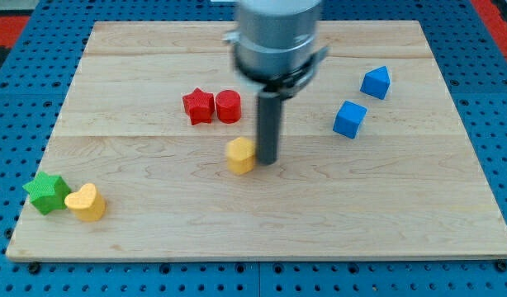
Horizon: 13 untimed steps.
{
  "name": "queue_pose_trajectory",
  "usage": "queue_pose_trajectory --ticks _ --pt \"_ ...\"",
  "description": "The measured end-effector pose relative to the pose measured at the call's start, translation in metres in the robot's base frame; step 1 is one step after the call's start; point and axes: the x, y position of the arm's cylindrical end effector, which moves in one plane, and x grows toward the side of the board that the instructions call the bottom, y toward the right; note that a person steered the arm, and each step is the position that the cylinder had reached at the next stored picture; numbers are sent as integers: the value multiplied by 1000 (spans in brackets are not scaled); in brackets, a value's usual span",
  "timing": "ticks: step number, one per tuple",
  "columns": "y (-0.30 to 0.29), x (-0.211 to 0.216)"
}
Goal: Move the blue blocks into the yellow blocks
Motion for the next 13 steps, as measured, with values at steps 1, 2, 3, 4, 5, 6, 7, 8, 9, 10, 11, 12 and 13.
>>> queue_pose_trajectory --ticks 1,2,3,4,5,6,7,8,9,10,11,12,13 --pt "-80 4" --pt "-59 -26" --pt "-117 -10" --pt "-148 11" --pt "-32 7" --pt "111 -17" --pt "217 -31" --pt "204 -87" --pt "129 -73" --pt "43 -8" --pt "-40 45" --pt "-111 54" --pt "-26 41"
